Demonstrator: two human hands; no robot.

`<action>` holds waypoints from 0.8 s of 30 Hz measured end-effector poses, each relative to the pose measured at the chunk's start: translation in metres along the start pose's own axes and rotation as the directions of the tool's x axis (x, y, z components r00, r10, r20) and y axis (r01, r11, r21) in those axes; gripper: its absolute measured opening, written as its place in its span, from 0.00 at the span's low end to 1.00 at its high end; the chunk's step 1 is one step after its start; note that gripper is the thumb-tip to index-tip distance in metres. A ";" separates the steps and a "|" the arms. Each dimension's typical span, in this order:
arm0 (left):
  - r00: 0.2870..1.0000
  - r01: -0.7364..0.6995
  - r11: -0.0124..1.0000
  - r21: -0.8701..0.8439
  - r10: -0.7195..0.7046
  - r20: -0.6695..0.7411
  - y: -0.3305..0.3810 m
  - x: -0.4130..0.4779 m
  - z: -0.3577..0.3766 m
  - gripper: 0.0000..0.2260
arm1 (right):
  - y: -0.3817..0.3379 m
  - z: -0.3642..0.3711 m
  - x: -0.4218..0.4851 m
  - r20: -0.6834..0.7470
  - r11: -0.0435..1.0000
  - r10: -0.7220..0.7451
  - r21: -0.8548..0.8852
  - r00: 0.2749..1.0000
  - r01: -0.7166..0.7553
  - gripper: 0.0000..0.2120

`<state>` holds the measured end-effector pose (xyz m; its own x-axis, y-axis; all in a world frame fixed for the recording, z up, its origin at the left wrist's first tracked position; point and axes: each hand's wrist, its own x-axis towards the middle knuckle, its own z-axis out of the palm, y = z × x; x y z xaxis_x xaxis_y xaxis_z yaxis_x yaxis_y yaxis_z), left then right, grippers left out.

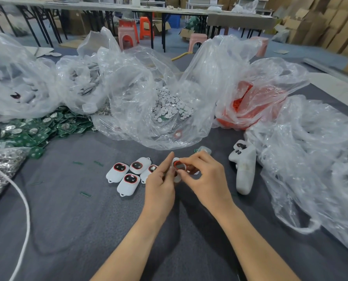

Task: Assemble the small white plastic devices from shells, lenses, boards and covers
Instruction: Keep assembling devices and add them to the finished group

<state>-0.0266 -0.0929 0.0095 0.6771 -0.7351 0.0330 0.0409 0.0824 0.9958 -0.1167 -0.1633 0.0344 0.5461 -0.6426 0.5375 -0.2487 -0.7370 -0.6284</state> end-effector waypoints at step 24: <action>0.992 0.106 0.958 -0.266 -0.082 0.100 0.003 0.000 -0.006 0.11 | 0.007 0.004 -0.003 -0.041 0.989 0.044 0.143 0.998 -0.038 0.11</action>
<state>-0.0219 -0.0884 0.0115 0.5950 -0.8027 -0.0404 0.3068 0.1803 0.9346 -0.1166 -0.1654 0.0261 0.5017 -0.6825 0.5315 -0.1525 -0.6746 -0.7223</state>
